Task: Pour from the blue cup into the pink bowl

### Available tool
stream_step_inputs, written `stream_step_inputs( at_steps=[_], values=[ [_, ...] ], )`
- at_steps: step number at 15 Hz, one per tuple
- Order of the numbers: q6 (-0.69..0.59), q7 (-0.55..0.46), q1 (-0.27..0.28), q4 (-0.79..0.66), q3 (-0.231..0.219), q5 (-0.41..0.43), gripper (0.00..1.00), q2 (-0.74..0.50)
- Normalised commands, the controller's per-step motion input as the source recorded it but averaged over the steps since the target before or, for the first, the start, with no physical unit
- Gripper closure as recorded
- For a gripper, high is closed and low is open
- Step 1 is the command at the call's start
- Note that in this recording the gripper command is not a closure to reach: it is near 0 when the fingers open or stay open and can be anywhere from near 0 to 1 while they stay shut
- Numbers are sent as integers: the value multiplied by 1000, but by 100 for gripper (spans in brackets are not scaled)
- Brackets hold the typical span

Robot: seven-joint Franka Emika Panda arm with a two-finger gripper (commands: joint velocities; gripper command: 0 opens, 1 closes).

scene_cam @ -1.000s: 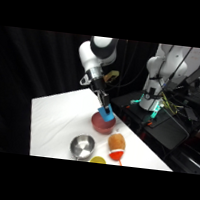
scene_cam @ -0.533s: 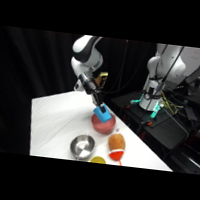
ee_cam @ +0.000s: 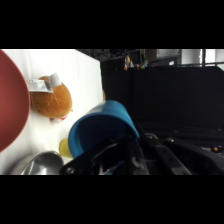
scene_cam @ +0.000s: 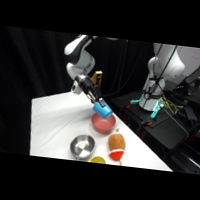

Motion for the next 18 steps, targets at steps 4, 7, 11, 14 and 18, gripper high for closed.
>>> stream_step_inputs(
  at_steps=[4, 7, 11, 14, 18],
  values=[
    [399, 309, 241, 13, -119, -326, 9, -385],
    [388, 401, 176, 176, -39, -382, 10, -236],
    [469, 372, 134, 247, 29, -430, 10, -15],
    [531, 377, 72, 226, 59, -474, 10, 91],
    [531, 458, 44, 268, 3, -512, 5, 231]
  ],
)
